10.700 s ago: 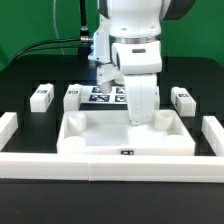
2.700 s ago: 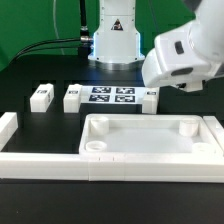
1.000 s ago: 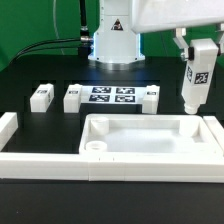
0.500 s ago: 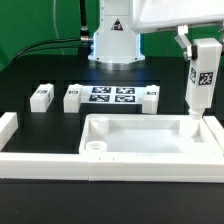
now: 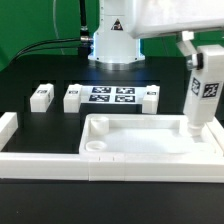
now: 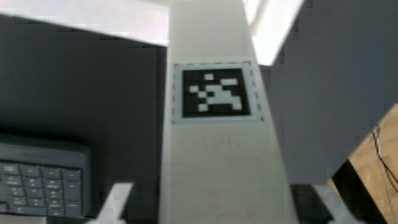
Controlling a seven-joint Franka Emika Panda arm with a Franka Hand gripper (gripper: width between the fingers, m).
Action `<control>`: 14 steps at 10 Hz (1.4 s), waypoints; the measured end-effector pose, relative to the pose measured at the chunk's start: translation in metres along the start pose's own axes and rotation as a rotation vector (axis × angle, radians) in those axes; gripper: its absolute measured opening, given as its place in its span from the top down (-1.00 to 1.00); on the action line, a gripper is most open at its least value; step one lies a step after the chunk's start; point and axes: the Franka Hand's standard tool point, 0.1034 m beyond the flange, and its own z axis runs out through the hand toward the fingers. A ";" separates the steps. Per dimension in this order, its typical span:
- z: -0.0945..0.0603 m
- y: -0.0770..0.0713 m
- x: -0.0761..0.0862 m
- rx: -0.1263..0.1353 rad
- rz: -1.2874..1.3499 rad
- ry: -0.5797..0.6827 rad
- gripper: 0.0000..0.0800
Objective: Assemble desk
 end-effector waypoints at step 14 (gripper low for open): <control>0.020 -0.033 -0.023 0.008 0.019 0.040 0.28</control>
Offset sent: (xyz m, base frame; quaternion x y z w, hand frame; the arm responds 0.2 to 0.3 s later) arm 0.0187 -0.0067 -0.0167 -0.0354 0.0177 -0.0940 0.9948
